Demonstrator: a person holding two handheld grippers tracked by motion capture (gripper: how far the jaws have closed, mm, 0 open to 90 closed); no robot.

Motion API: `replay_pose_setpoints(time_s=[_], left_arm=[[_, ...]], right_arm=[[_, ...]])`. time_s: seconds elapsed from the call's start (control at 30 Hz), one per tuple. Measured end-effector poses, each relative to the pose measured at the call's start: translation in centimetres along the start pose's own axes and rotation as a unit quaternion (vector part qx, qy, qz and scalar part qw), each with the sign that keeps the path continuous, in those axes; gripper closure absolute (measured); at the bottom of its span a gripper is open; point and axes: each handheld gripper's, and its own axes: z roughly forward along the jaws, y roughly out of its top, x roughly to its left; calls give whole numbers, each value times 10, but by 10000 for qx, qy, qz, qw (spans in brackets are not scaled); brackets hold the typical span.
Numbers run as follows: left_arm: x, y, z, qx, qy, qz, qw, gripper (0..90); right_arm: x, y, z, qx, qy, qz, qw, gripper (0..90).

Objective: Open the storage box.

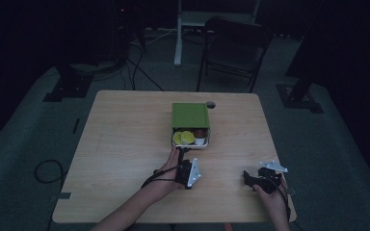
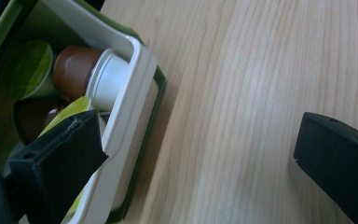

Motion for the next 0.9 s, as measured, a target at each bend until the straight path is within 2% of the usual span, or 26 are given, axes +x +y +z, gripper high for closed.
replay_pose_setpoints(time_s=[0.2, 0.23, 0.3, 0.37, 0.43, 0.5, 0.63, 0.7, 0.8, 0.9], left_arm=[[1, 7, 11, -95, 23, 111, 9999, 20], [1, 7, 12, -139, 67, 144, 9998, 78], [2, 9, 15, -138, 46, 160, 9998, 86], [5, 9, 18, -110, 160, 251, 9995, 170], [6, 9, 20, -56, 199, 300, 9993, 181], [7, 8, 22, -87, 310, 417, 9986, 216], [9, 7, 26, 51, 497, 671, 9965, 299], [9, 8, 28, 116, 588, 787, 9951, 309], [7, 9, 30, 191, 623, 930, 9935, 353], [7, 8, 32, 228, 646, 965, 9930, 397]], right_arm=[[0, 0, 0, -1, 1, 1, 10000, 100], [0, 0, 0, -1, 2, 1, 10000, 101], [0, 0, 0, -2, 2, 2, 10000, 101], [0, 0, 0, -2, 2, 2, 10000, 101], [0, 0, 0, -1, 2, 4, 10000, 100], [0, 0, 0, -2, 2, 3, 10000, 100], [0, 0, 0, -2, 2, 4, 10000, 100], [0, 0, 0, -2, 2, 3, 10000, 100], [0, 0, 0, -1, 1, 3, 10000, 101], [0, 0, 0, -2, 2, 3, 10000, 101]])
